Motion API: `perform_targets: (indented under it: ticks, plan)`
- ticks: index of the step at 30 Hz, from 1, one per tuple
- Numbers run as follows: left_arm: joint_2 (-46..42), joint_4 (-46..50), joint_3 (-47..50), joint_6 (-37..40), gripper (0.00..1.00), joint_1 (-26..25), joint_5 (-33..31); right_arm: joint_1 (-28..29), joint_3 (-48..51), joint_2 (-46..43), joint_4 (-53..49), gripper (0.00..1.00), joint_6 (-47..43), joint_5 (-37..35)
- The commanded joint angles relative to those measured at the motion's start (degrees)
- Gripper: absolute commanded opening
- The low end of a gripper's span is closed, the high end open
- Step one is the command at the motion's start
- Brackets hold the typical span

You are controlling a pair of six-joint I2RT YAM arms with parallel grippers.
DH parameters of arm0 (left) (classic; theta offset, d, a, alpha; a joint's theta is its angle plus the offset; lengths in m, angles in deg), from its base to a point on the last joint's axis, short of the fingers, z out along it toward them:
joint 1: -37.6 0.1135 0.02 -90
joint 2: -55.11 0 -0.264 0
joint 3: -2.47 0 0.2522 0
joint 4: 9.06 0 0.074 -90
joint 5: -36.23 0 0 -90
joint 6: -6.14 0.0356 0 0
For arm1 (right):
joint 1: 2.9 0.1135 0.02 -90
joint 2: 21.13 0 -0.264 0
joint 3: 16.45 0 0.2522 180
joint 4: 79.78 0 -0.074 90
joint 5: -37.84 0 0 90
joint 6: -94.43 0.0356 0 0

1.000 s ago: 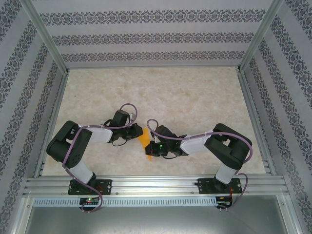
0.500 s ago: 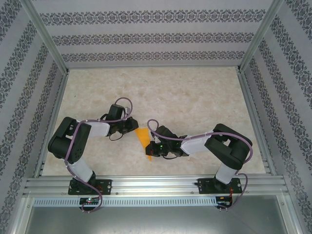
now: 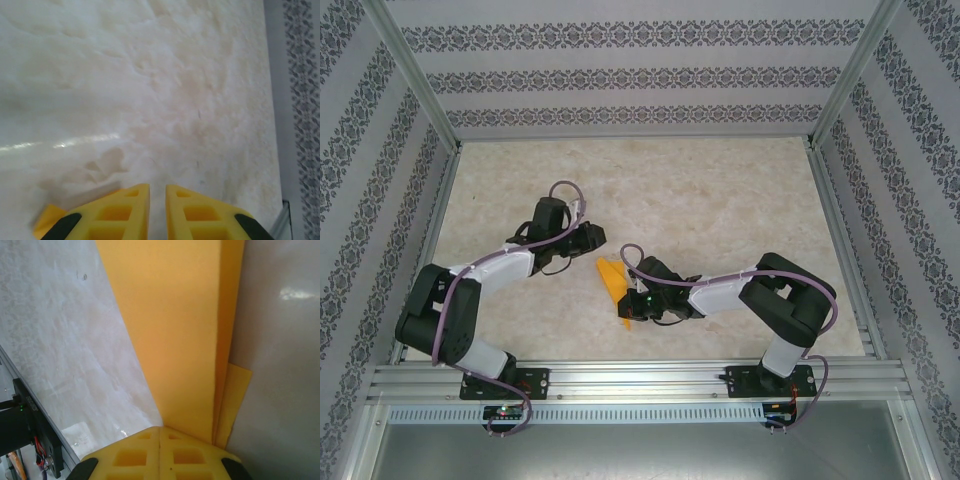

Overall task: Fold a paper plane with a square sheet of paper (pick it up from the middle)
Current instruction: Fold the wing for the fifth time at the center of the table.

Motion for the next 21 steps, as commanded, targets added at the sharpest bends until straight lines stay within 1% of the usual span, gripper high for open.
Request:
perform_targets:
  ticks: [1, 8, 11, 15, 21]
  plan:
    - [-0.54, 0.32, 3.53, -1.75, 0.17, -2.47, 3.73, 0.33, 1.48, 3.76, -8.83, 0.0, -0.26, -3.45]
    - [5.18, -6.4, 6.08, -2.78, 0.17, -4.16, 7.22, 0.4, 1.48, 3.3, -8.81, 0.0, 0.11, -3.76]
    - [7.26, -6.96, 5.68, -2.16, 0.18, -4.62, 6.73, 0.33, 1.63, 2.87, -8.81, 0.0, 0.23, -3.84]
    - [9.66, -5.52, 5.35, -1.52, 0.18, -4.57, 3.5, 0.41, 1.18, 1.31, -8.81, 0.0, 0.23, -4.09]
    - [12.13, -2.86, 6.12, -0.92, 0.16, -4.63, -1.38, 0.47, -2.04, -4.6, -9.2, 0.03, 0.35, -5.63]
